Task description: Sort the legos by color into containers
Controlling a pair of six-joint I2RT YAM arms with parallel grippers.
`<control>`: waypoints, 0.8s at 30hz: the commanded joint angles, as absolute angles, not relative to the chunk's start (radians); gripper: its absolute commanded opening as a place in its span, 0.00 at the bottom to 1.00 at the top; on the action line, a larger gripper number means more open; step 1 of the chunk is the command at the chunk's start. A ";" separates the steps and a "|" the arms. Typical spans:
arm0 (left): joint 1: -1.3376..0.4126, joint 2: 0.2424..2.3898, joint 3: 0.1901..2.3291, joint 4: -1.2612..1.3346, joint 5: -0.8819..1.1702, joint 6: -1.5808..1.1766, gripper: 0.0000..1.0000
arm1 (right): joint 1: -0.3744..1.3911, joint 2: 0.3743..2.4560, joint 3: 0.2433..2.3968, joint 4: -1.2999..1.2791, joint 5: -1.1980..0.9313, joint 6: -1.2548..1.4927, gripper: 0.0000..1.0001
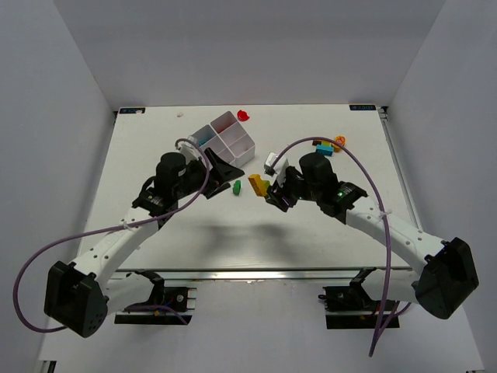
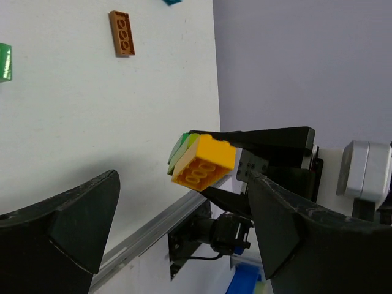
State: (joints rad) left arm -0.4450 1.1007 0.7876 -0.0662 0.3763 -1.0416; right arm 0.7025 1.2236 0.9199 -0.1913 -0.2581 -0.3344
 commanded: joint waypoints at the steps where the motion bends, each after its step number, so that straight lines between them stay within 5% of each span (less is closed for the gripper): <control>1: -0.479 1.132 0.851 -0.047 0.354 -0.990 0.94 | 0.710 1.213 0.946 -0.176 -0.354 -0.465 0.08; 24: -0.566 1.203 0.871 -0.069 0.374 -0.890 0.81 | 0.712 1.229 0.951 -0.187 -0.371 -0.517 0.07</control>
State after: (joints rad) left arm -0.5606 1.2049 0.8688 -0.0742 0.3573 -0.9142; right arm 0.7082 1.2427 0.9203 -0.2138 -0.3519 -0.5068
